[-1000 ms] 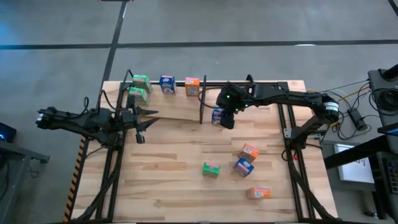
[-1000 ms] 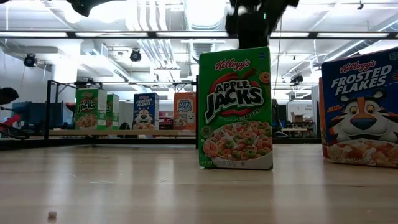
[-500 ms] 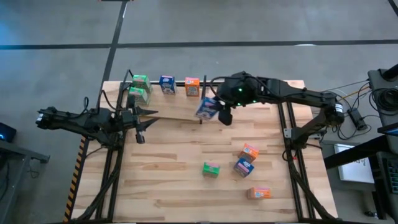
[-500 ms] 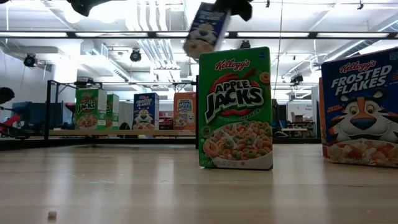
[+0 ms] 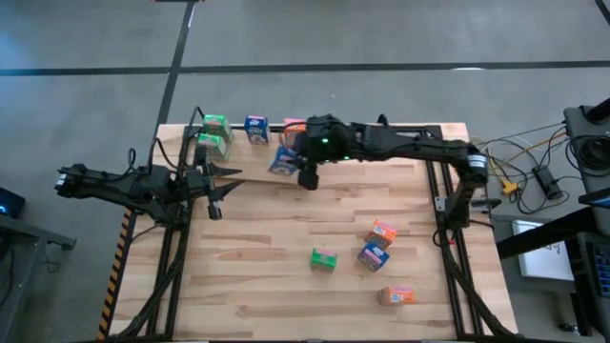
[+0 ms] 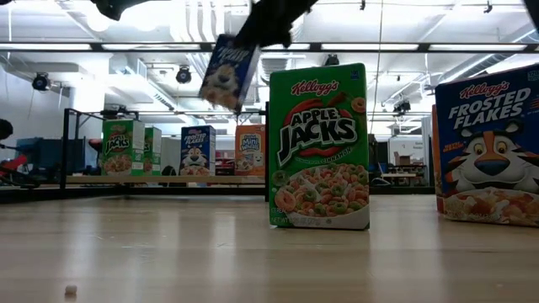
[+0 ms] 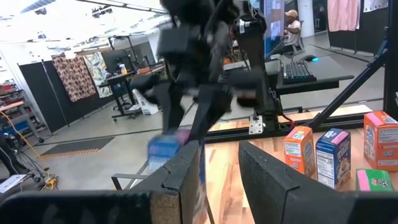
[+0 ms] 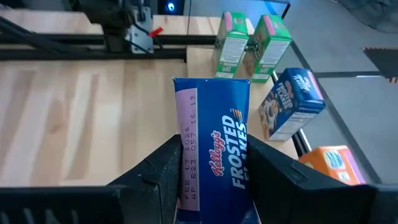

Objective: Stack cereal on shelf
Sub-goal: Put the top blue cereal box on the shelf aligned with the blue cereal box

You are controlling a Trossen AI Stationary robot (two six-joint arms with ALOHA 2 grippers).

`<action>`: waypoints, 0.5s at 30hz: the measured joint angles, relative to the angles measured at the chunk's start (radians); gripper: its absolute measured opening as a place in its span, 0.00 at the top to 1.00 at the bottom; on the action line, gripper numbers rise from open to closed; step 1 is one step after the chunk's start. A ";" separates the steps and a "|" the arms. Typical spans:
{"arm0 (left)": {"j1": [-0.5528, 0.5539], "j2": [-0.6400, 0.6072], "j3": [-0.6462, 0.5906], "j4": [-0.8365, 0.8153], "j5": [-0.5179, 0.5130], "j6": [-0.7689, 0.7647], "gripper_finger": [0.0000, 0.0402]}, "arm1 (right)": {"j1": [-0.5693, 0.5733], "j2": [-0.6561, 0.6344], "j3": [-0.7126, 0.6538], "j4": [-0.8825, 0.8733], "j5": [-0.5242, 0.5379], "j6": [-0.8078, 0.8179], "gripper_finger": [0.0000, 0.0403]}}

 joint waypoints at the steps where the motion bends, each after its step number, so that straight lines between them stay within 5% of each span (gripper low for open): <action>1: 0.000 0.000 0.000 0.000 0.000 0.000 0.76 | -0.005 0.029 0.023 -0.002 0.000 -0.013 0.63; 15: 0.000 0.001 0.000 0.000 0.000 -0.001 0.76 | -0.073 0.369 0.379 -0.106 -0.002 -0.133 0.63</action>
